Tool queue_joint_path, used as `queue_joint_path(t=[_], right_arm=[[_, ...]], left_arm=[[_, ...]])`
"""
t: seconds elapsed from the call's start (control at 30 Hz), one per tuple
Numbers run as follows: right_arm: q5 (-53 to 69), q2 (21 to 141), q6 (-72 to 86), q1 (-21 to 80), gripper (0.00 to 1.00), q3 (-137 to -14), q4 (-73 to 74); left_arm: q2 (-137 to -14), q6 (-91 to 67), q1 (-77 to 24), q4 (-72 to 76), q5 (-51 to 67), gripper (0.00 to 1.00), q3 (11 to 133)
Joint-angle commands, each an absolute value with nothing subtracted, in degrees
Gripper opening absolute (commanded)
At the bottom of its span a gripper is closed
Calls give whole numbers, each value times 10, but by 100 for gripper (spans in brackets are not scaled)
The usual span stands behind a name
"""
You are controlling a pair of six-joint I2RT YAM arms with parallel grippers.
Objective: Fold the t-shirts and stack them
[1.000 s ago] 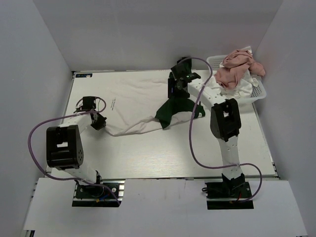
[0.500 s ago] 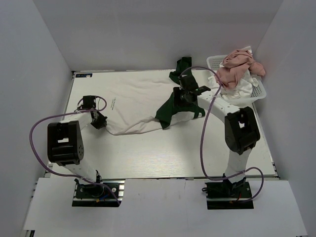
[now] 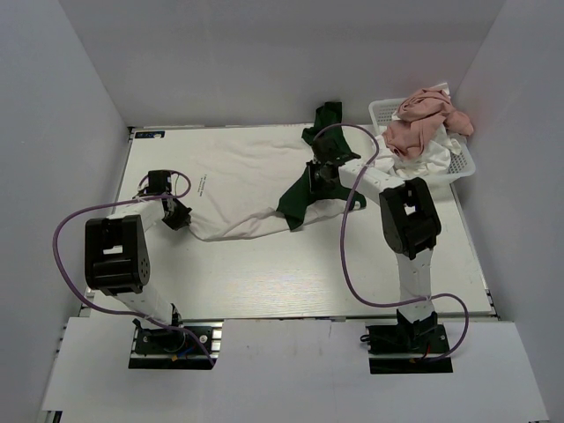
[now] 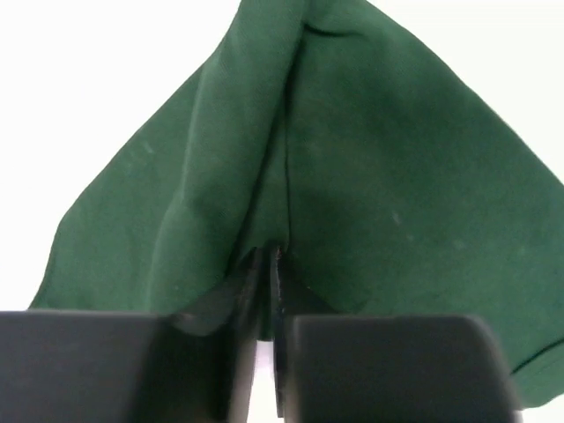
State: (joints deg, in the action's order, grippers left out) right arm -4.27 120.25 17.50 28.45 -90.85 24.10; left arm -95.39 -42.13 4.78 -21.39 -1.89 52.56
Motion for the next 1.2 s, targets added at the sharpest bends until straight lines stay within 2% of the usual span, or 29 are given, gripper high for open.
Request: queue_joint_path(t=[0.0,0.03,0.2,0.4,0.6,0.77,0.83,1.03,1.1,1.17], right_arm=[[-20,1192,179,280,3,-925,231],[-11,1188,178,281,0,-921,224],[-13,1129,183,279,0,-883,207],[-58,980,203,271,0,-753,166],[-43,863,211,272,0,-635,148],[-111,753,239,270,0,-582,241],[-155,702,261,269,0,-546,289],[-259,527,384,269,0,-510,519],[-265,471,401,266,0,-494,569],[-202,457,381,268,0,-464,518]], left_arm=[[-961,-414,50,-224,-27,0,532],[-961,-414,50,-230,-27,0,532],[-948,-414,50,-236,-27,0,538],[-893,-414,40,-243,-22,0,518],[-824,-414,40,-238,-9,0,479],[-781,-414,40,-288,-15,0,479],[-742,-414,40,-288,16,0,454],[-632,-460,34,-384,-27,0,397],[-587,-467,34,-416,-53,0,381],[-568,-473,34,-416,-53,0,371]])
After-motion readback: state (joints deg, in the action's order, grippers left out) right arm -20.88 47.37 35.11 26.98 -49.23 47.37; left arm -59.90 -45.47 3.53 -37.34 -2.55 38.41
